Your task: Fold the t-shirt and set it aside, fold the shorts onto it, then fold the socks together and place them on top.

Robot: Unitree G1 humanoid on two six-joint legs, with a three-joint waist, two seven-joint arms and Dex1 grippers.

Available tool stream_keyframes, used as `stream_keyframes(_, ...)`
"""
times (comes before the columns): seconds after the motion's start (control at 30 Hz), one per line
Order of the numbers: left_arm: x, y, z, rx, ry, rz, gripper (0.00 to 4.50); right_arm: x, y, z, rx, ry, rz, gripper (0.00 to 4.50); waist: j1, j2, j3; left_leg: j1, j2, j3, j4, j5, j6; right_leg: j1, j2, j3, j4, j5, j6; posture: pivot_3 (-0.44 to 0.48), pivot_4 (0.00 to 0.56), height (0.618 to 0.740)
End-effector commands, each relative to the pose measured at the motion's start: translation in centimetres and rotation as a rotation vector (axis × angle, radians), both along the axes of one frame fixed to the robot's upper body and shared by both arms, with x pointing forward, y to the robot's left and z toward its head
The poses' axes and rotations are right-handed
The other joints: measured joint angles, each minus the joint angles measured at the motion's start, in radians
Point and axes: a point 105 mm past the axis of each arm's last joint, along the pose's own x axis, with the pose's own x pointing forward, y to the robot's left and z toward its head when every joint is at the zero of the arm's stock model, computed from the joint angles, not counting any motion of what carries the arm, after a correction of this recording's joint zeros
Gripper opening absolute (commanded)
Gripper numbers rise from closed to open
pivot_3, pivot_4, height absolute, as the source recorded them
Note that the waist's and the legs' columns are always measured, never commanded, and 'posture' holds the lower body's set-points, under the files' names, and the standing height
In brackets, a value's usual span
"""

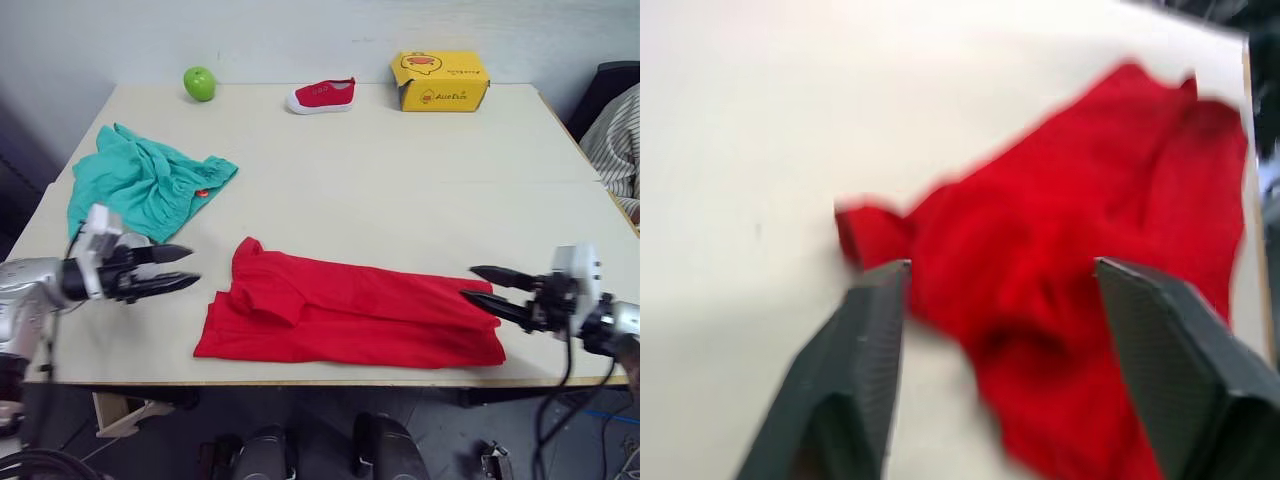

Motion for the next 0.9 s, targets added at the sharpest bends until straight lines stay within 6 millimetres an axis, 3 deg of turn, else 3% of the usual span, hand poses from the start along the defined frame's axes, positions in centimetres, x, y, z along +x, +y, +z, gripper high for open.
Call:
stream_keyframes(0.03, 1.2, -3.4, 1.2, -0.006, -0.119, -0.007, 1.88, 1.5, 2.4, -0.9, -0.031, -0.080, -0.035, 0.96, -0.001, -0.001, -0.001, 0.000, -0.001, 0.000, 0.000, 0.000, 0.000, 0.000, 0.000, 0.000, 0.000, 0.000, 0.000, 0.000, 0.150, 0.740)
stream_keyframes(0.13, 1.8, -7.9, -1.5, 0.019, -0.126, -0.051, 0.86, 3.2, 5.3, -2.6, -0.024, -0.126, -0.083, 0.00, -0.003, -0.001, -0.001, 0.000, -0.003, 0.002, 0.000, 0.000, 0.000, 0.000, 0.001, 0.001, -0.001, 0.000, 0.001, 0.000, 0.150, 0.740)
stream_keyframes(0.2, 1.9, -9.2, -2.7, 0.045, -0.135, -0.057, 0.20, 3.5, 6.3, -3.2, -0.043, -0.152, -0.093, 0.00, -0.004, -0.001, -0.001, 0.000, -0.004, 0.003, 0.000, 0.000, 0.000, 0.000, 0.002, 0.001, -0.001, 0.000, 0.001, 0.000, 0.150, 0.740)
stream_keyframes(0.33, 3.2, -10.7, -4.9, 0.083, -0.134, 0.046, 0.05, 3.8, 7.6, -4.7, -0.058, -0.160, -0.160, 0.00, -0.005, -0.001, -0.001, 0.000, -0.002, 0.003, 0.000, -0.001, -0.001, -0.001, 0.004, 0.002, -0.001, 0.000, 0.000, 0.000, 0.150, 0.740)
stream_keyframes(0.43, 5.0, -9.9, -5.9, 0.134, -0.148, 0.195, 0.05, 4.0, 6.1, -6.2, -0.109, -0.146, -0.261, 0.00, -0.004, -0.002, -0.001, 0.001, -0.002, 0.003, 0.000, -0.001, -0.001, 0.000, 0.003, 0.002, -0.001, 0.000, 0.000, 0.000, 0.150, 0.740)
stream_keyframes(0.57, 7.9, -6.6, -6.2, 0.187, -0.166, 0.436, 0.05, 4.5, 1.5, -7.7, -0.195, -0.122, -0.433, 0.00, -0.002, -0.005, -0.003, 0.001, -0.001, 0.002, 0.000, 0.000, -0.001, 0.000, 0.002, 0.002, -0.001, 0.000, 0.001, 0.000, 0.150, 0.740)
stream_keyframes(0.7, 9.2, -4.6, -6.6, 0.187, -0.147, 0.546, 0.05, 4.9, -2.3, -7.7, -0.187, -0.099, -0.584, 0.00, -0.004, -0.008, -0.006, 0.003, 0.000, 0.001, 0.000, 0.000, 0.000, 0.002, 0.001, 0.001, -0.001, 0.000, 0.001, 0.000, 0.150, 0.740)
stream_keyframes(0.9, 9.7, -3.0, -6.4, 0.169, -0.139, 0.569, 0.05, 4.7, -4.9, -6.8, -0.142, -0.084, -0.673, 0.00, -0.005, -0.008, -0.007, 0.003, 0.000, 0.002, 0.000, 0.000, 0.000, 0.002, 0.002, 0.001, 0.000, 0.000, 0.001, 0.000, 0.150, 0.740)
